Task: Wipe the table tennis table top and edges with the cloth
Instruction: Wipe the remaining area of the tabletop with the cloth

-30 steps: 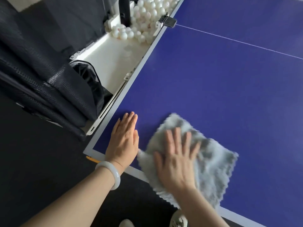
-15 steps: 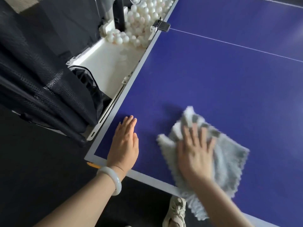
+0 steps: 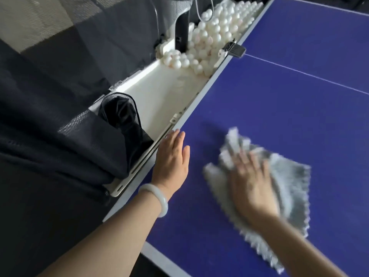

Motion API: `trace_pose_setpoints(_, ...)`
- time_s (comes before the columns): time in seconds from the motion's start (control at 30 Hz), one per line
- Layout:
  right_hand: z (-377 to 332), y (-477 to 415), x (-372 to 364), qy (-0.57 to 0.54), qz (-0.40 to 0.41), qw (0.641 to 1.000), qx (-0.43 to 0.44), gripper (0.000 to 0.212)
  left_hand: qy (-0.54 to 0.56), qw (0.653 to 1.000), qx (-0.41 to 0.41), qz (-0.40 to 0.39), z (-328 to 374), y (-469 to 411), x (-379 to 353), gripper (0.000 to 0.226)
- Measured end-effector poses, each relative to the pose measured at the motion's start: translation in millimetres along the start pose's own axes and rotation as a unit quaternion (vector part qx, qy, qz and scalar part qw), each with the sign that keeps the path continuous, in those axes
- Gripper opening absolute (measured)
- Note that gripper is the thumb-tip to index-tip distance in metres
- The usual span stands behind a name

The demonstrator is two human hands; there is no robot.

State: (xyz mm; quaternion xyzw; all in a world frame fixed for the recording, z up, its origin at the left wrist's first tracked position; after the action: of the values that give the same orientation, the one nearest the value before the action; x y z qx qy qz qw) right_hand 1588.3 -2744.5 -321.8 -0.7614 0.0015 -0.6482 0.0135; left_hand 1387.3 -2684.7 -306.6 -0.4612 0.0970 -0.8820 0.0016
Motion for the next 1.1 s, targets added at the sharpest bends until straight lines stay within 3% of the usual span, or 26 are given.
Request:
trace_pose_setpoints(0.1,-105.5,27.9,-25.5,-0.013,-0.052,0.967,0.250,0.062,0.054,0.997,0.051,0.010,-14.6,-20.6,-1.9,0.046)
trace_pose_setpoints(0.2,-124.8,-9.1,-32.6,-0.014,-0.082,0.944,0.320,0.064,0.150,0.981,0.109,0.056,-28.8,-15.0,9.0,0.049)
trace_pose_setpoints(0.27,-101.5,-65.4,-30.0,0.003,-0.080,0.955,0.285,0.064,0.139,0.982,0.109,0.060,-26.3,-11.7,12.0,0.051)
trace_pose_setpoints(0.37,-45.4,-160.4,-20.9,0.018,-0.066,0.986,0.154,0.063,0.064,0.992,0.102,0.027,-21.5,-14.8,4.7,0.057)
trace_pose_setpoints(0.47,-26.8,-193.4,-17.8,-0.017,-0.054,0.998,0.020,0.065,-0.029,0.995,0.094,-0.013,-19.3,-18.5,-4.6,0.054)
trace_pose_setpoints(0.53,-61.7,-175.8,-20.7,-0.036,-0.031,0.997,0.061,0.068,-0.061,0.993,0.094,-0.026,-17.5,-19.1,-7.2,0.049)
trace_pose_setpoints(0.63,-105.0,-136.8,-34.7,-0.043,-0.087,0.957,0.272,0.061,-0.046,0.994,0.096,-0.007,-17.6,-18.4,-6.2,0.050)
trace_pose_setpoints(0.67,-91.0,-149.2,-29.8,-0.052,-0.094,0.952,0.286,0.061,-0.048,0.994,0.096,-0.004,-18.6,-18.3,-6.7,0.052)
trace_pose_setpoints(0.73,-32.1,-201.0,-20.8,-0.049,-0.063,0.976,0.201,0.062,-0.066,0.993,0.100,-0.006,-21.0,-18.2,-8.3,0.051)
trace_pose_setpoints(0.83,61.8,-254.4,-1.6,-0.040,-0.040,0.998,-0.005,0.061,-0.078,0.991,0.104,-0.015,-20.9,-18.4,-11.0,0.052)
trace_pose_setpoints(0.9,57.6,-244.2,1.2,-0.058,-0.024,0.997,-0.036,0.062,-0.082,0.991,0.106,-0.021,-21.2,-19.1,-11.6,0.052)
trace_pose_setpoints(0.93,38.9,-227.1,-1.2,-0.058,-0.015,0.998,-0.015,0.063,-0.083,0.991,0.106,-0.024,-21.1,-19.4,-11.7,0.052)
trace_pose_setpoints(1.0,-19.8,-170.9,-10.1,-0.059,-0.027,0.992,0.112,0.064,-0.085,0.990,0.106,-0.026,-20.5,-19.7,-10.8,0.052)
trace_pose_setpoints(1.1,-75.4,-72.8,-23.8,-0.066,-0.056,0.948,0.305,0.058,-0.095,0.989,0.107,-0.028,-20.6,-18.6,-9.3,0.051)
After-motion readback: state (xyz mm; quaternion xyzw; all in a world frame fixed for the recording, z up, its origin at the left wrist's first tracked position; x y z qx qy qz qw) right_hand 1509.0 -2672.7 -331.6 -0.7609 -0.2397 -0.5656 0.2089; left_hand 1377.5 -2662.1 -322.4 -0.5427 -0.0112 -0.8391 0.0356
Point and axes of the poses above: each hand's wrist, its own y-axis away from the middle knuckle, its own x-axis out of the back of the hand, z = x × y, the point moved 9 cm from there along -y, towards the middle knuckle, and after that the axes turned 1 degree about -y, right-handed, at the moved point
